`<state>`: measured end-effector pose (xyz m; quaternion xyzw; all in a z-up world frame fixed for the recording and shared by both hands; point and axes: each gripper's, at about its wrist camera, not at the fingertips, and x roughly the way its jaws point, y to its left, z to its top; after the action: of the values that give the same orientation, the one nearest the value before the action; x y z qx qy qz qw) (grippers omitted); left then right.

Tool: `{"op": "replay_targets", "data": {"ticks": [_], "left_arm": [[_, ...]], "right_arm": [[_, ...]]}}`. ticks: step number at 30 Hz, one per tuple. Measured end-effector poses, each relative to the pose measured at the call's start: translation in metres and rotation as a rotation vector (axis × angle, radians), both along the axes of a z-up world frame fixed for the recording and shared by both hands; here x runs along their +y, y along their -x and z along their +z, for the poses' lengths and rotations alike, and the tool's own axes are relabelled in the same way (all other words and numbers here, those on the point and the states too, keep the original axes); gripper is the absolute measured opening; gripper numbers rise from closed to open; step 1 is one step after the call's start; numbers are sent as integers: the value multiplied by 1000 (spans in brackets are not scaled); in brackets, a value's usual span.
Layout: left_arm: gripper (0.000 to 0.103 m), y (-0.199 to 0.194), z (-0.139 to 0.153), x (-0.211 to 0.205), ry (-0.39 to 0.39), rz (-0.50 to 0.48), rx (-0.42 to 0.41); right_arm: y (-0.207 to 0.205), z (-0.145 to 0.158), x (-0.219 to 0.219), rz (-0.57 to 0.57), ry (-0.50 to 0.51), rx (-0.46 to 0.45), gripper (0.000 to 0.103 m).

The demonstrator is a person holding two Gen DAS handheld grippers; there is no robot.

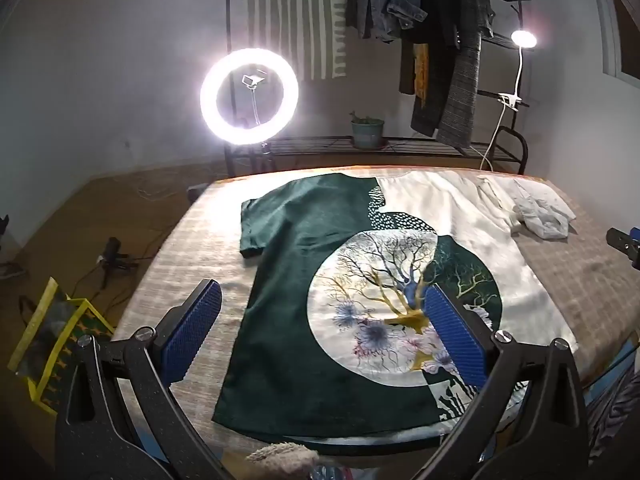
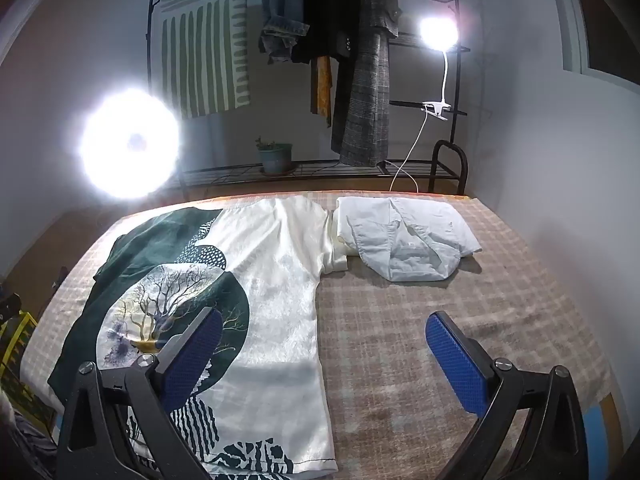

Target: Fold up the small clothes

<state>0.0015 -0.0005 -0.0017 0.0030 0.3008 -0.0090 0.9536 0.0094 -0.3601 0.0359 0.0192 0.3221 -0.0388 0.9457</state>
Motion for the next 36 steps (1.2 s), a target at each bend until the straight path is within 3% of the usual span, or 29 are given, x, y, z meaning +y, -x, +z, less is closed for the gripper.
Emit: {"op": "replay_targets", "data": {"ticks": [2,3,36], "left_arm": [[103,-2,-2,1,9,-25,18],[103,3,-1,-3,-24,34,-20],[103,7,6,-4,-37,40,-24]], "right_arm": [[0,0,1,3,11,6,103],[0,0,1,3,9,6,103],[3,5,-1,-3,16,-9,103]]}}
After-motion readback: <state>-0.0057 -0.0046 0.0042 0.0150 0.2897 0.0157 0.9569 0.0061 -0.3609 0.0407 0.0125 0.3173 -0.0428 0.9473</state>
